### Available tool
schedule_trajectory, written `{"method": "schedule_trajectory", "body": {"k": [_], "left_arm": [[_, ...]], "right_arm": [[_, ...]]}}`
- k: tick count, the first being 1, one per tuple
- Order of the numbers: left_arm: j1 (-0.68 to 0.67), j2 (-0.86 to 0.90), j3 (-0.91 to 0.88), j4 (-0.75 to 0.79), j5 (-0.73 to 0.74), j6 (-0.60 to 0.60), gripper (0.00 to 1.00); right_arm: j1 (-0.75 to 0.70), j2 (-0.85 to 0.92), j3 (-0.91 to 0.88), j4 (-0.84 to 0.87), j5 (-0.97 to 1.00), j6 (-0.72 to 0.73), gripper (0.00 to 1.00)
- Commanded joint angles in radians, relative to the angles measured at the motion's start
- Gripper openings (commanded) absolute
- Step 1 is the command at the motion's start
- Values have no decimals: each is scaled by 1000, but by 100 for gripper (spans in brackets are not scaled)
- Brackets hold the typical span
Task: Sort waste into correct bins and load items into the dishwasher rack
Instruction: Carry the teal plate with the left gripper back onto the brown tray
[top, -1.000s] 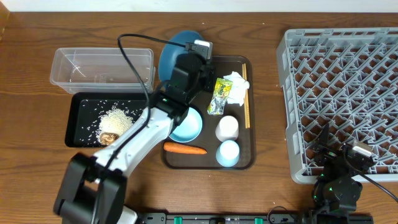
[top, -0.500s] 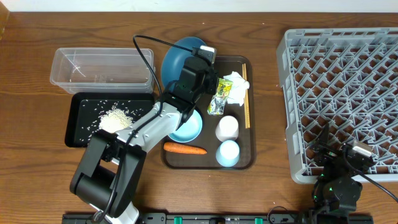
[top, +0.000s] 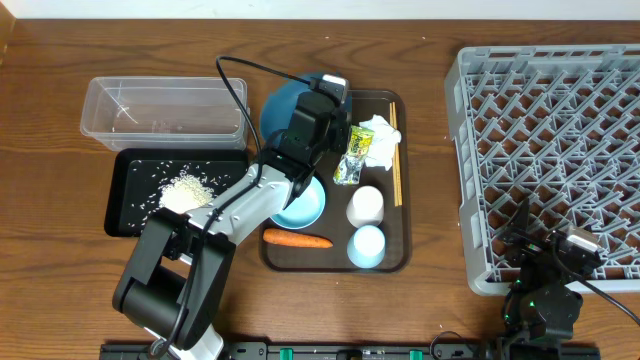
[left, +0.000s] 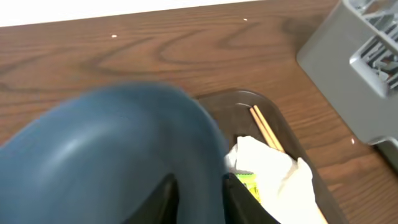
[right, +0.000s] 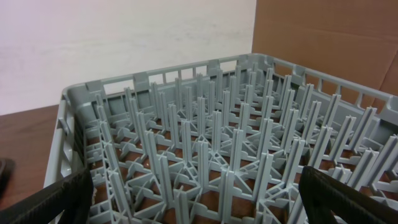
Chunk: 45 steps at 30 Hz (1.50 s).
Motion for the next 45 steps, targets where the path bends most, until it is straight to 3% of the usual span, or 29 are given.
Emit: {"method": "schedule_trajectory", "body": {"k": [1, 12, 17, 20, 24, 26, 27, 31, 32, 37, 41, 45], "left_arm": [[2, 5, 29, 2, -14, 9, 29], [2, -70, 29, -10, -14, 9, 33], [2, -184, 29, -110, -15, 9, 33], [2, -261, 29, -201, -15, 9, 38], [2, -385, 29, -382, -14, 9, 53], [2, -448, 29, -489, -13, 9, 71], [2, -485, 29, -552, -10, 4, 75], [2, -626, 29, -788, 67, -14, 83], [2, -657, 29, -838, 111, -14, 96], [2, -780, 27, -1041, 271, -19, 98], [2, -801, 20, -1117, 275, -193, 98], [2, -782, -7, -1151, 184, -560, 98]], "right_arm": [[-3, -2, 6, -14, -7, -3, 99], [-3, -2, 6, -14, -7, -4, 99], [-3, -2, 6, -14, -7, -4, 99], [-3, -2, 6, -14, -7, -3, 99], [-3, -2, 6, -14, -7, -3, 99], [-3, -2, 6, -14, -7, -3, 99], [-3, -2, 6, -14, -7, -3, 99], [-3, -2, 6, -14, -7, -3, 99], [-3, -2, 6, -14, -7, -3, 99], [-3, -2, 6, -14, -7, -3, 99], [-3, -2, 6, -14, -7, -3, 99], [-3, -2, 6, -14, -7, -3, 99]]}}
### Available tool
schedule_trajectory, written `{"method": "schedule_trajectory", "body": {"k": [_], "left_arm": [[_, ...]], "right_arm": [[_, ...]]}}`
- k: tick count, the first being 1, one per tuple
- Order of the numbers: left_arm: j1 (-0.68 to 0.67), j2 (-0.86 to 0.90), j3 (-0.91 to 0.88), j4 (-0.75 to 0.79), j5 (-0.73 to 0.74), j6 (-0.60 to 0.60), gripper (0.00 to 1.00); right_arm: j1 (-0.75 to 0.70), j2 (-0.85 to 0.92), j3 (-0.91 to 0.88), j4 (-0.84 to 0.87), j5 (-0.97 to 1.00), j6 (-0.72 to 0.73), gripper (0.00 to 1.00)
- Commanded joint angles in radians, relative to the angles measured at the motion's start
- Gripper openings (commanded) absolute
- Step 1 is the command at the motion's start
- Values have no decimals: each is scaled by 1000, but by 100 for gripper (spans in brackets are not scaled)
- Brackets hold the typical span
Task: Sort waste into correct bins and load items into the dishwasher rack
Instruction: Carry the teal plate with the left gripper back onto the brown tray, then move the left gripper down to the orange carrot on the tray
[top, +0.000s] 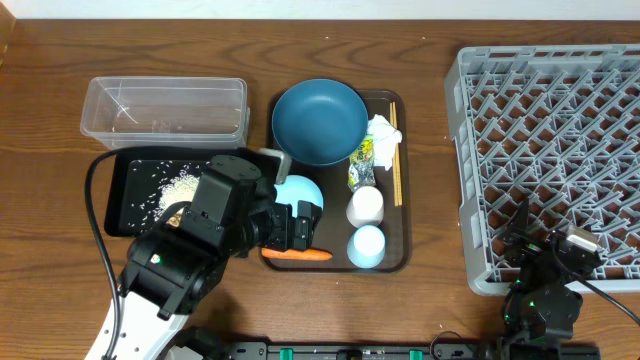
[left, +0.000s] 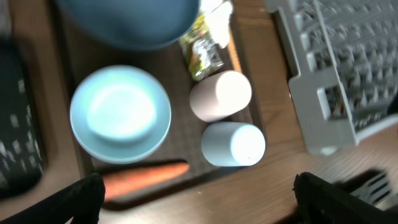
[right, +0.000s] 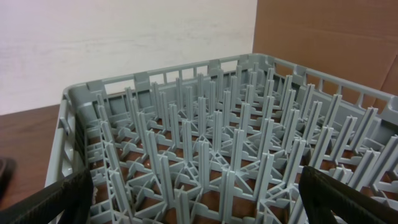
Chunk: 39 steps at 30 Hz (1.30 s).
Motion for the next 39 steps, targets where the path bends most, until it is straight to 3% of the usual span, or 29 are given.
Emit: {"method": "schedule_trajectory", "body": {"k": [1, 3, 8, 11, 20, 29, 39], "left_arm": [[2, 21, -23, -36, -79, -404, 98], [2, 40, -32, -81, -137, -600, 98], [2, 87, -63, -198, -216, -961, 98], [2, 108, -100, -216, -220, -1094, 98], [0, 167, -121, -201, -266, -1186, 98], [-86, 243, -182, -166, -265, -1345, 98], [-89, 261, -216, -128, -205, -1345, 98]], "right_arm": [[-3, -2, 5, -13, -4, -3, 99], [-3, -2, 5, -13, -4, -3, 99], [-3, -2, 5, -13, -4, -3, 99], [-3, -2, 5, -13, -4, -3, 99], [-3, -2, 5, -13, -4, -4, 99], [-3, -2, 5, -13, -4, -4, 99], [-3, -2, 5, -13, -4, -4, 99]]}}
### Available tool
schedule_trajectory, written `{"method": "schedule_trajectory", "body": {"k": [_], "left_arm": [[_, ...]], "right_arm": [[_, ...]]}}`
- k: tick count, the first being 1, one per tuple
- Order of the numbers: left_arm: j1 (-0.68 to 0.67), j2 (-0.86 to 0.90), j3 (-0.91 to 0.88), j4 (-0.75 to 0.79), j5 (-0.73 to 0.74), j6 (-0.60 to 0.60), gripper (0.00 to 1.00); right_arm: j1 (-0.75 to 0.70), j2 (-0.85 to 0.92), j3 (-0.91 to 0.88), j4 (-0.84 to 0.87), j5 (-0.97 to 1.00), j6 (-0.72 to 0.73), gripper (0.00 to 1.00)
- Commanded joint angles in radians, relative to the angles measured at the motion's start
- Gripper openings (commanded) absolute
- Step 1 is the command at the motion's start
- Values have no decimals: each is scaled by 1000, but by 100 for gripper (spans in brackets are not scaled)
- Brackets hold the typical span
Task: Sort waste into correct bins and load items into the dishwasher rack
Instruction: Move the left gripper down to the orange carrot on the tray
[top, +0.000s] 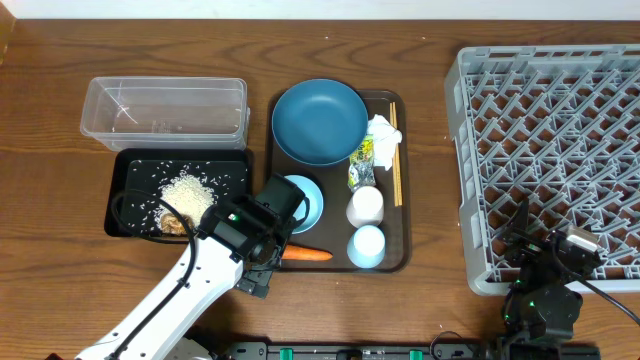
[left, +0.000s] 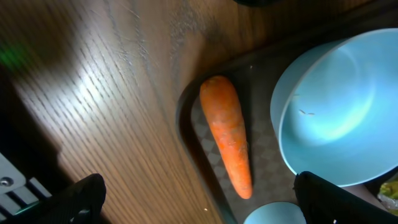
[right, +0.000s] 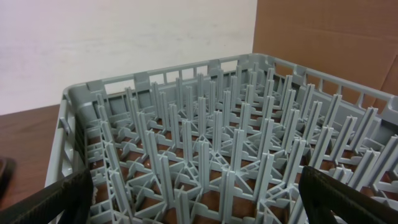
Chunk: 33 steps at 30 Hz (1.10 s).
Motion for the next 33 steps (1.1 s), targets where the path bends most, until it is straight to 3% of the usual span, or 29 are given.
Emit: {"method": "schedule_trajectory", "body": {"k": [1, 8, 33], "left_arm": [[-2, 13, -54, 54, 64, -19, 98], [19, 14, -206, 289, 81, -17, 98], [23, 142, -216, 412, 76, -39, 98]], "right_arm": [[-3, -2, 5, -13, -4, -3, 99], [-3, -2, 5, -13, -4, -3, 99], [-3, -2, 5, -13, -4, -3, 99]]}}
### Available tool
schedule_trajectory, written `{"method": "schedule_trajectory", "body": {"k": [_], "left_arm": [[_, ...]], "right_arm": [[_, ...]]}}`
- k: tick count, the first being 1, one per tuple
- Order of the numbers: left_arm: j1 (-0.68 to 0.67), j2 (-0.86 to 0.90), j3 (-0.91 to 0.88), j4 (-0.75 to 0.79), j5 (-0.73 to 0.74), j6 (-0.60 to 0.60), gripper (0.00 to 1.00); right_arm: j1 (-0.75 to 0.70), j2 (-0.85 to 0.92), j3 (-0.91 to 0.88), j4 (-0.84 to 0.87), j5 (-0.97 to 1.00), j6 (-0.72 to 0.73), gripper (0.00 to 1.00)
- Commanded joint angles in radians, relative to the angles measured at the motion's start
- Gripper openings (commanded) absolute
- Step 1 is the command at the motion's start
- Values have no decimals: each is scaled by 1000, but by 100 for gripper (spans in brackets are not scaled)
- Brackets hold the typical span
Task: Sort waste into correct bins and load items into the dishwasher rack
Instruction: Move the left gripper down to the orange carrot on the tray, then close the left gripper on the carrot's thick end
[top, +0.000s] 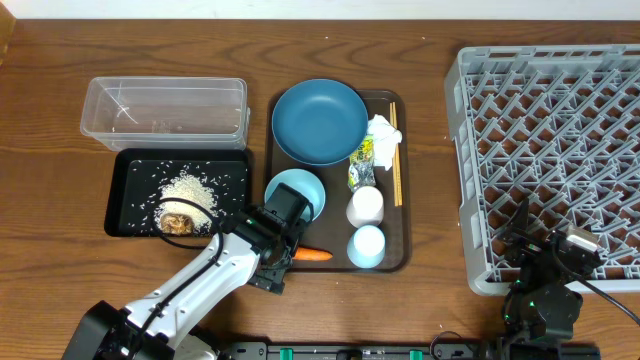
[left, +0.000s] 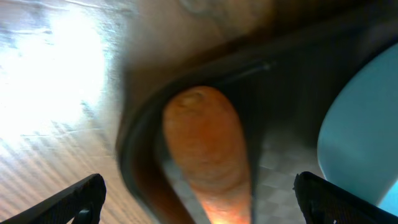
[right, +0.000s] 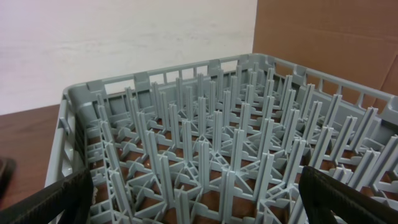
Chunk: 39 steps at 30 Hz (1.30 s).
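An orange carrot (top: 316, 255) lies along the front edge of the brown tray (top: 404, 240). In the left wrist view its thick end (left: 205, 146) fills the middle, close up. My left gripper (top: 284, 252) is low over that end, open, with a finger (left: 74, 199) on each side of it and no contact. A dark blue bowl (top: 320, 121), a light blue bowl (top: 296, 190), a white cup (top: 366, 205) and a pale blue cup (top: 367, 244) sit on the tray. My right gripper (right: 199, 202) rests open at the front edge of the grey dishwasher rack (top: 550, 150).
A crumpled tissue with a green wrapper (top: 368, 145) and chopsticks (top: 395, 160) lie at the tray's right side. A clear plastic bin (top: 165, 110) stands at the back left, and a black tray with rice (top: 180, 188) in front of it.
My left gripper has come down much closer to the carrot's thick end, which now fills the wrist view. The right arm has not moved.
My left gripper was shut on the rim of the dark blue bowl at the back of the tray. Then it was open above the tray's front, the bowl lying flat. Then it was over the carrot, and now it straddles the carrot's thick end.
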Motion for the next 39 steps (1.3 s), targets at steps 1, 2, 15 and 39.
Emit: {"method": "schedule_trajectory", "body": {"k": [1, 2, 15, 39], "left_arm": [[3, 2, -5, 5, -12, -16, 98], [4, 3, -5, 6, -16, -17, 98], [4, 4, -5, 76, -19, -16, 96], [4, -150, -3, 61, -29, 29, 89]], "right_arm": [[-3, -2, 5, -13, -4, -4, 99], [-3, -2, 5, -13, -4, -4, 99], [-3, -2, 5, -13, -4, -3, 99], [-3, -2, 5, -13, -4, -4, 99]]}}
